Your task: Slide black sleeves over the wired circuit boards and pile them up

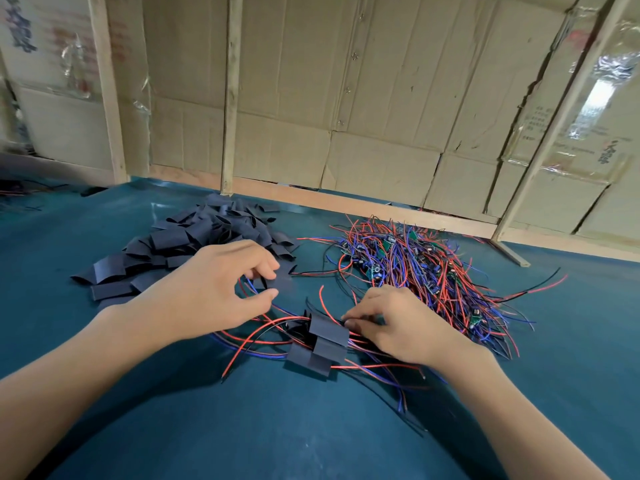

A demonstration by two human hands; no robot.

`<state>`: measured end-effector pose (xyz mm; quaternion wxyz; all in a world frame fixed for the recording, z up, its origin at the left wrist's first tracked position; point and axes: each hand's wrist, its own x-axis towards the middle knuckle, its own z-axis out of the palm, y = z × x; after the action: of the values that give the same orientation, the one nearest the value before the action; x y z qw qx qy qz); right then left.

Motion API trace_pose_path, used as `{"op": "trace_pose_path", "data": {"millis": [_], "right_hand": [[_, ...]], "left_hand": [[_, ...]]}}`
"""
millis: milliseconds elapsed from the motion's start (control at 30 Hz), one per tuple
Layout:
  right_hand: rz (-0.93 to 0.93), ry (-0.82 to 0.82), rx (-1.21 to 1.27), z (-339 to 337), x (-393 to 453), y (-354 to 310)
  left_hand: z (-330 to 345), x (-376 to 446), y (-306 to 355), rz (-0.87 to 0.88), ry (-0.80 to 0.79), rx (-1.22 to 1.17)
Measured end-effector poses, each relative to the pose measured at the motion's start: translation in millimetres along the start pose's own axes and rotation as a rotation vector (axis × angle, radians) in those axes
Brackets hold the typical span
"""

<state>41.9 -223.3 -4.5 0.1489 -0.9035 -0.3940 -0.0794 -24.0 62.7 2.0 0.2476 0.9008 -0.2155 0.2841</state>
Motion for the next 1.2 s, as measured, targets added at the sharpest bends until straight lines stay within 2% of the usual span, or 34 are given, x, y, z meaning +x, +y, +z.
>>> {"op": "trace_pose_path", "data": {"millis": [100,200,300,567,833,900,1033,1133,1200], "right_hand": [[-0.029,0.005,0.006,-1.0,-3.4,0.0],[-0.044,-0.066,0.004,-4.1,-4.1,1.4],[0.004,-0.101,0.097,-8.5,-5.0,7.5],[0.049,-0.037,0.133,-7.3,-3.2,10.6],[0.126,0.095,-0.015,-2.0,0.0,12.2],[0.153,0.125,-0.002,1.2,2.8,13.1],[0.239,0.079,-0.059,12.9,6.5,15.0],[0.298,0.158,-0.122,21.7,18.2,15.6],[0.361,0.137,-0.16,24.3,28.9,15.5]], "left_hand": [[-0.3,0.3,4.1,0.003,-0.006,0.003],[-0.5,0.4,7.4,-0.036,0.011,-0.022],[0.3,0.9,7.4,-0.089,0.035,-0.037],[7.8,2.7,-6.4,-0.213,-0.067,0.028],[14.0,8.3,-36.8,-0.39,-0.164,0.058],[14.9,9.1,-39.8,-0.39,-0.219,0.102],[17.4,12.4,-40.8,-0.329,-0.279,0.27],[19.1,16.5,-41.1,-0.314,-0.319,0.282],[20.5,18.6,-40.5,-0.299,-0.353,0.28]]}}
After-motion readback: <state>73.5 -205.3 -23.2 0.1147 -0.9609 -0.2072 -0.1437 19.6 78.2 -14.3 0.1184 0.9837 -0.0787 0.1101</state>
